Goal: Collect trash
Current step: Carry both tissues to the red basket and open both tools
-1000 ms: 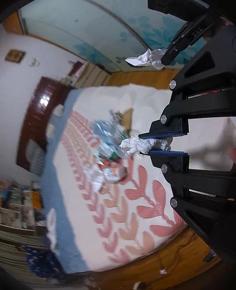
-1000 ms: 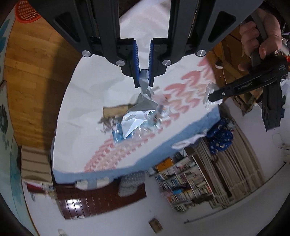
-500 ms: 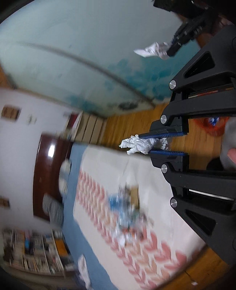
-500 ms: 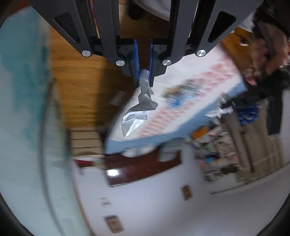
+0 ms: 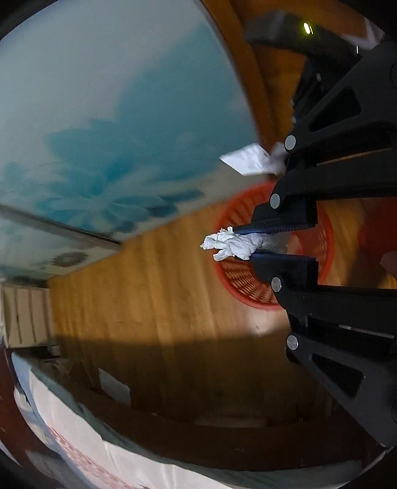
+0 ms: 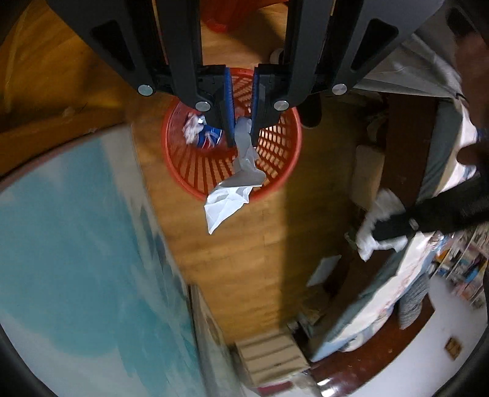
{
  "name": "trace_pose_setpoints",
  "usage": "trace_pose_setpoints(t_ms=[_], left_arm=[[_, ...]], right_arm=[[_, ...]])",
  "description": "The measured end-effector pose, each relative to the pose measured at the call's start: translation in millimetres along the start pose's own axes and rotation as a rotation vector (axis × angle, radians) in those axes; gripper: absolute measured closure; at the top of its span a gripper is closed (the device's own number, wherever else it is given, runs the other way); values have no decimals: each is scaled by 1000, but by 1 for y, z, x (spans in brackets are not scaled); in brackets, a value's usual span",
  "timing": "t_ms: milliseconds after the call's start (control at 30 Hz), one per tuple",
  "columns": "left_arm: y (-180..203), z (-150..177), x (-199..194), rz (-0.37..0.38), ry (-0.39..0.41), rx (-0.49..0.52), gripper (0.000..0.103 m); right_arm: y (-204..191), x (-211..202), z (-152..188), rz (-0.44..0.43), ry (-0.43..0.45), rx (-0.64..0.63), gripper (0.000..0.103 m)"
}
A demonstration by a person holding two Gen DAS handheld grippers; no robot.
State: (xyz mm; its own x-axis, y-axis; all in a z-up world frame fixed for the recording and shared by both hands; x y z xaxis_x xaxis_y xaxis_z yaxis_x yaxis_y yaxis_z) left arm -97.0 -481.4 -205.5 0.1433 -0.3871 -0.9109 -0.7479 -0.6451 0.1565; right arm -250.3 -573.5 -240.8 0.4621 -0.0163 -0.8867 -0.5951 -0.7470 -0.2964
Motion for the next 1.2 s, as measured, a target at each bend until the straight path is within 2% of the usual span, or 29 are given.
trace_pose_setpoints(t_ms=[67,267,500,633,667,700,733,767,800,1000,1200], left_arm=[[-1,4,12,-15,-31,7,91],[5,2,20,-26,-46,37,91],[14,3,16,-25,-41,41,91],[13,1,14,-22,-25,36,89],[12,-1,12,-19,-17,31,84],[11,-2,10,-20,-10,26,71],[8,-3,7,-24,0,16,61],[7,-4,6,-23,4,9,43],[6,-6,2,-15,16,-4,38],[-2,-12,-18,-16,68,-21,38],[-22,-21,-71,11,196,-85,38]], right_arm=[[4,13,2,-9,-15,23,92],[-1,27,-3,-19,-17,11,92],[-10,30,-16,-10,2,16,92],[-12,28,-17,-6,10,23,87],[-13,27,-18,-11,16,28,73],[-13,25,-17,-8,21,30,65],[-13,21,-19,-10,39,39,51],[-13,18,-21,-12,52,41,49],[-14,13,-23,-4,68,39,49],[-26,-17,-38,5,147,18,49],[-57,-45,-53,-23,200,-29,49]])
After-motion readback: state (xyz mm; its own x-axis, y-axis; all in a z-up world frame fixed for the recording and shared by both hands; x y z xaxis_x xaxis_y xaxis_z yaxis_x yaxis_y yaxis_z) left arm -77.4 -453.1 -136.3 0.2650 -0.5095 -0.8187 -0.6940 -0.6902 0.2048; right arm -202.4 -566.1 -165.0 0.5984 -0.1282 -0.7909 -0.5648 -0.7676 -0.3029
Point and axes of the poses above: each gripper's, at about its wrist camera, not at the fingertips, and x roughly the way its jaws point, y to its right, z to its underside, the point moved 10 cm from there along x, roughly the way its jaws point, and after that the axes turned 2 degrees about -y, right-handed, at the moved point
